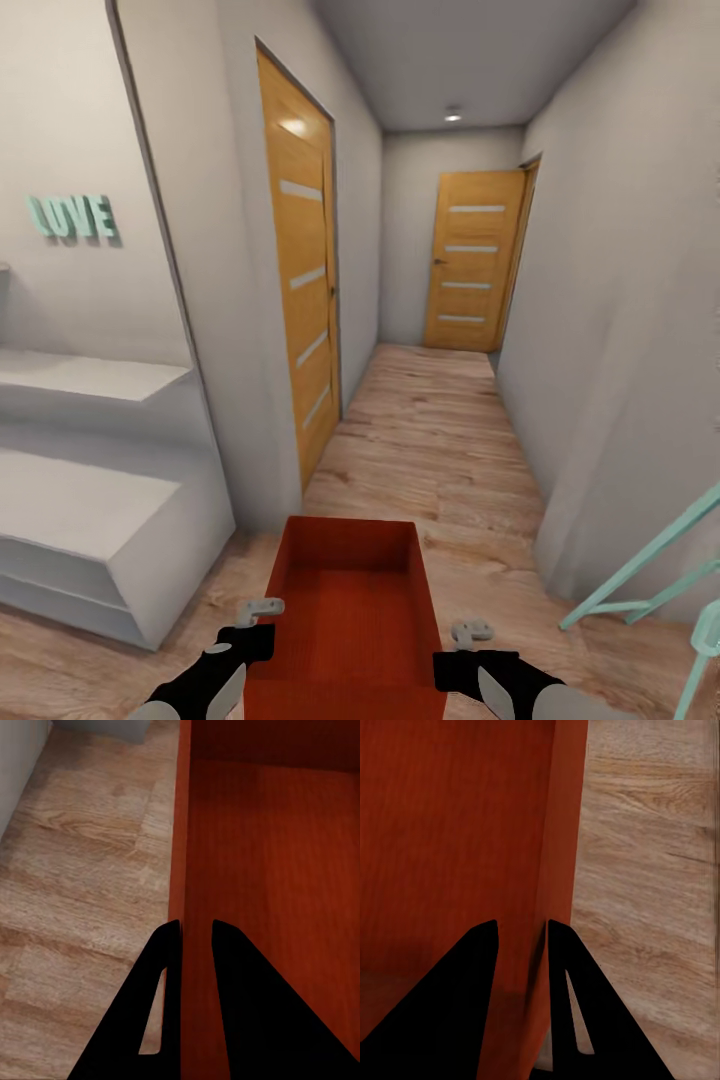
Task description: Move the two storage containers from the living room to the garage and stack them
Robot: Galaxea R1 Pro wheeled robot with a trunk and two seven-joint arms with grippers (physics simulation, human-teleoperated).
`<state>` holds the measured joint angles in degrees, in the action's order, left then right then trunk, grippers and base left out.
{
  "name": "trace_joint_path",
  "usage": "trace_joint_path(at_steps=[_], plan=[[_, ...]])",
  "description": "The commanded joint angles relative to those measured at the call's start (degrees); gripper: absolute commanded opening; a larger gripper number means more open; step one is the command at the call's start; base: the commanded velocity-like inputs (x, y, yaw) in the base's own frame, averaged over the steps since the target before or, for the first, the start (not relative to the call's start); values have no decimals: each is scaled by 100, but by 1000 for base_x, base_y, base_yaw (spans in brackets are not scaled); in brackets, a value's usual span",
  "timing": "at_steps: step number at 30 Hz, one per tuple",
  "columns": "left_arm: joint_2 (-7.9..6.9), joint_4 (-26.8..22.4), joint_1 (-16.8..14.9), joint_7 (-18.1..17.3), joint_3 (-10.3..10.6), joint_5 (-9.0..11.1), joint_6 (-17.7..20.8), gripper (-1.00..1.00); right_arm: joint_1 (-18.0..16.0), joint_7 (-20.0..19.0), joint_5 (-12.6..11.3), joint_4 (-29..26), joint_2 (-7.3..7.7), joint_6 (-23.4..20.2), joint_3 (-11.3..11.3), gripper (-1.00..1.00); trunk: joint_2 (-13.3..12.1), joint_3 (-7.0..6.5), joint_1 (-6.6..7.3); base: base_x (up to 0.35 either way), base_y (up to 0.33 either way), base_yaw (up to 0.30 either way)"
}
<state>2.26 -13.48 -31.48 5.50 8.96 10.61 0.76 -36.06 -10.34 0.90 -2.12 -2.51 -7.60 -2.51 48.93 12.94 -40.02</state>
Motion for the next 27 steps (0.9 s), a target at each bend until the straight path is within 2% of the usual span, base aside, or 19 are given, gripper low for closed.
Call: trace_joint_path(at_steps=[1, 13, 27], plan=[[-8, 12, 1, -146, 158, 135, 12, -100, -3, -20, 25, -359, 164, 154, -118, -100, 6, 8, -4, 295, 17, -240], [-8, 12, 1, -146, 158, 135, 12, -100, -6, -20, 25, -359, 164, 154, -118, -100, 6, 8, -4, 306, 3, -232], [-10, 12, 1, -146, 158, 135, 12, -100, -3, -20, 25, -359, 164, 154, -118, -100, 6, 8, -4, 327, 0, -56]])
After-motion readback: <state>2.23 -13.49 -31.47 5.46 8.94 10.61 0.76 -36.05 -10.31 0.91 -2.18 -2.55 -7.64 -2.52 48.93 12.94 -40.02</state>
